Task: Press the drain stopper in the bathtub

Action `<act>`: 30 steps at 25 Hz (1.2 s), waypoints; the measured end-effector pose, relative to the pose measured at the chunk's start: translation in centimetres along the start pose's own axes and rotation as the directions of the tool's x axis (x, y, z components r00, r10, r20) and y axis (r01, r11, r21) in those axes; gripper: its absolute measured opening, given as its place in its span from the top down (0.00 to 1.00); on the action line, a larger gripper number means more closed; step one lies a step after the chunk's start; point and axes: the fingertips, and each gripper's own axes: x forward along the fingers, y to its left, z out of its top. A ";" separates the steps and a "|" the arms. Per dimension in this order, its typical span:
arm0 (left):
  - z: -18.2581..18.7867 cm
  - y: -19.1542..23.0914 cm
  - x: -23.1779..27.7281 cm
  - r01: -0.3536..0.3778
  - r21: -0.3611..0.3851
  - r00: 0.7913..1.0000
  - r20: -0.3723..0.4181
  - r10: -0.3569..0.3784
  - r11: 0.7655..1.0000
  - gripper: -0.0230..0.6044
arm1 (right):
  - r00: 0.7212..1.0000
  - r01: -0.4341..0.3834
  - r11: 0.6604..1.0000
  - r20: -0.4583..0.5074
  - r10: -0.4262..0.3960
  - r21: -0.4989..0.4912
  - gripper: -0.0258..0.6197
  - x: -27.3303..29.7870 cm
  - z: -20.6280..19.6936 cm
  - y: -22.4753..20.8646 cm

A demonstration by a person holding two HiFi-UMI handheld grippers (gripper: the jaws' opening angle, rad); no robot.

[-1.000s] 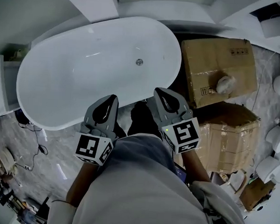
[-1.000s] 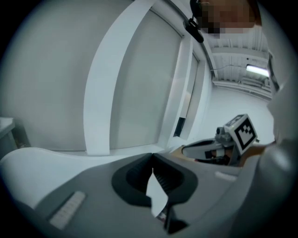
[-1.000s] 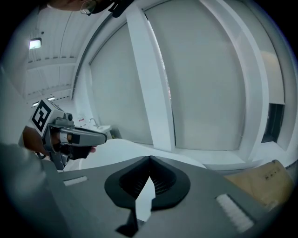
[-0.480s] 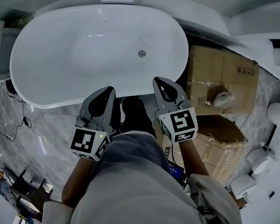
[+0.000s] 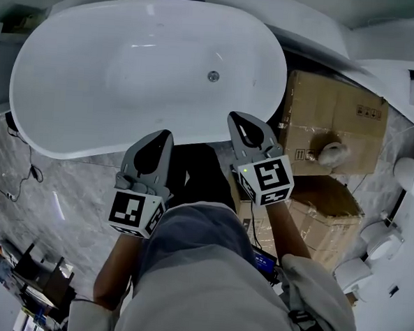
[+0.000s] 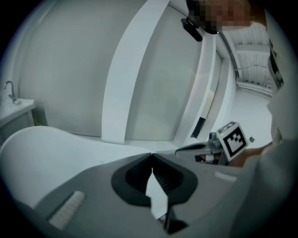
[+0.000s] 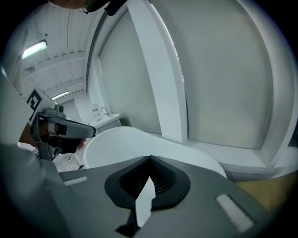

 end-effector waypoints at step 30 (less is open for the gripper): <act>-13.6 12.6 12.3 0.004 0.029 0.996 -0.088 -0.001 1.000 0.96 | 0.995 -0.018 0.997 -0.094 0.011 -0.070 0.98 18.6 -12.5 -3.4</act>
